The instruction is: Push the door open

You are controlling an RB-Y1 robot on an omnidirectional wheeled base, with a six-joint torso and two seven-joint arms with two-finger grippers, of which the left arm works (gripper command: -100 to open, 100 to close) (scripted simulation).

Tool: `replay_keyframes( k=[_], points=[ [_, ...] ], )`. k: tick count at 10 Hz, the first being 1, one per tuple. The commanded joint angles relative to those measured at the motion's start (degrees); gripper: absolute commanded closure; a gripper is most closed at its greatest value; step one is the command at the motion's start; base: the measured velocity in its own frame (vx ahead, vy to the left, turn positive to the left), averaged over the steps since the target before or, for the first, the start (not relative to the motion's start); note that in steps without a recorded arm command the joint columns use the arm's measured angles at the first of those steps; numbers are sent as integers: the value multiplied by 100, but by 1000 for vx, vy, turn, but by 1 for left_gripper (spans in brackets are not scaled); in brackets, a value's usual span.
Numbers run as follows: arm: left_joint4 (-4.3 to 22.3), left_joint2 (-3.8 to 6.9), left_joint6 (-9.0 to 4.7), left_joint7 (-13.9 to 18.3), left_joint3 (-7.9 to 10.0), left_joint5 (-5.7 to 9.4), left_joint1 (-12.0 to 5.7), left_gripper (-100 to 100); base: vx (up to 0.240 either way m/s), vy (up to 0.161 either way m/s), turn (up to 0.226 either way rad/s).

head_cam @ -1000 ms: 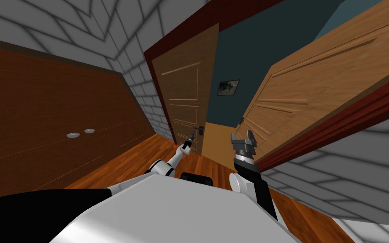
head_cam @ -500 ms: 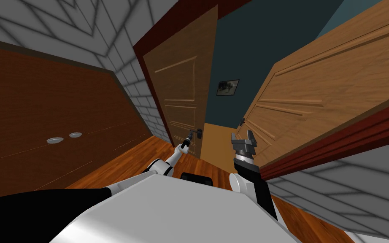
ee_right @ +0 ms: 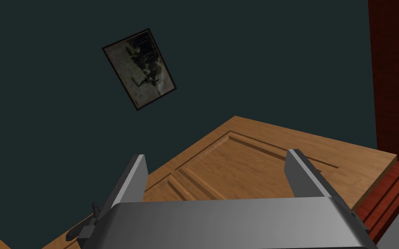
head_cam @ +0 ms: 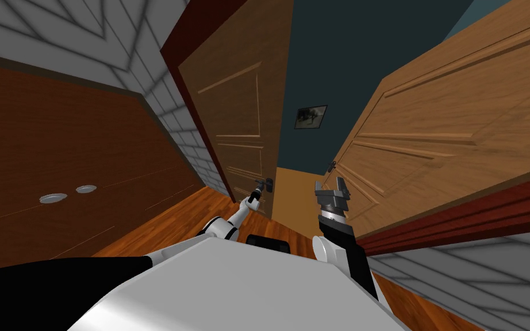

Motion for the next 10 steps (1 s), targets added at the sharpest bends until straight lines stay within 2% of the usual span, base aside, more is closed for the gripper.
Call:
replay_keyframes(
  k=[1, 5, 6, 10],
  points=[
    [3, 7, 10, 2, 2, 1, 2, 100, -32, 10, -13],
    [3, 7, 10, 2, 2, 1, 2, 100, -8, 4, -2],
    [6, 111, 18, -22, 82, 27, 4, 100, 105, -72, 20],
    [9, 303, 24, -88, 279, 89, 11, 100, 161, -119, 44]
  ],
)
